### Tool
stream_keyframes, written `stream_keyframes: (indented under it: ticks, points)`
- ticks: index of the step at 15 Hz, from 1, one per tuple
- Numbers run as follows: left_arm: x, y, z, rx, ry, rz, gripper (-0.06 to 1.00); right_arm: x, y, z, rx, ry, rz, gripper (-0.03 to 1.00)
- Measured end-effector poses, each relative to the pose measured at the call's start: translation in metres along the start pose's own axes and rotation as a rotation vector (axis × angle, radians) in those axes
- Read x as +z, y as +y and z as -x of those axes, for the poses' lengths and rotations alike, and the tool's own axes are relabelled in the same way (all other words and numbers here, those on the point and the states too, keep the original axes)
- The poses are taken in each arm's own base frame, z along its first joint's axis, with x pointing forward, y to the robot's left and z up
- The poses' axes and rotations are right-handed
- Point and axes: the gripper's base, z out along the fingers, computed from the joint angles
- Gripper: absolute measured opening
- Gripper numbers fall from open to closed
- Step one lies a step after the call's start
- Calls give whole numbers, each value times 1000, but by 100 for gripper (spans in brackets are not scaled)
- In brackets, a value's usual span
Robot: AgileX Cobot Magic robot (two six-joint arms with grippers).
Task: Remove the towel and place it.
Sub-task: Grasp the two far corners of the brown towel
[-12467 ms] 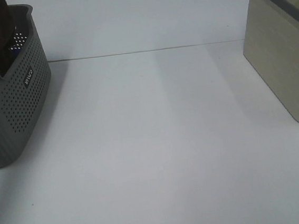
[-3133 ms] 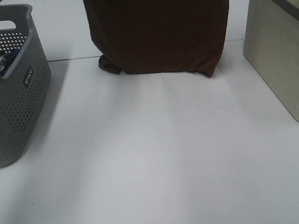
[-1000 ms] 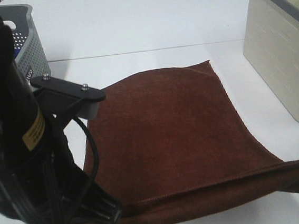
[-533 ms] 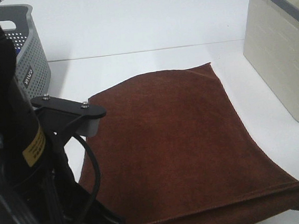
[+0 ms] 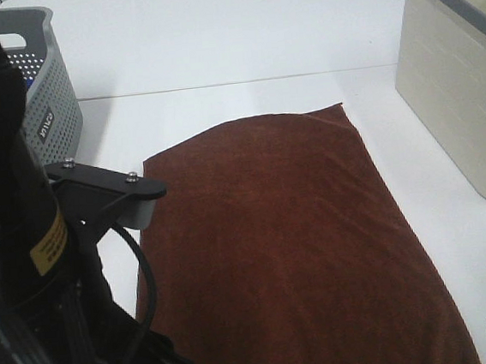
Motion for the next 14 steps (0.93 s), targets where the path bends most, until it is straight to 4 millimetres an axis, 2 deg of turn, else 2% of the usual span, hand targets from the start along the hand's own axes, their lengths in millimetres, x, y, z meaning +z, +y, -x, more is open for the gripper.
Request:
stream_keyframes:
  ticks: [5,9,11,14]
  points:
    - [0,3,2,15,-24,32,76,0,0,0,0,-2,0,77]
    - [-8,8,22,25,-203,72,75,-1,-1,9,2,-93,-14,75]
    - [-21,18,42,-29,-303,32,73,-8,0,22,-3,-124,-16,69]
    - [-31,44,71,-92,-447,-32,71,-27,3,62,-26,-211,-43,59]
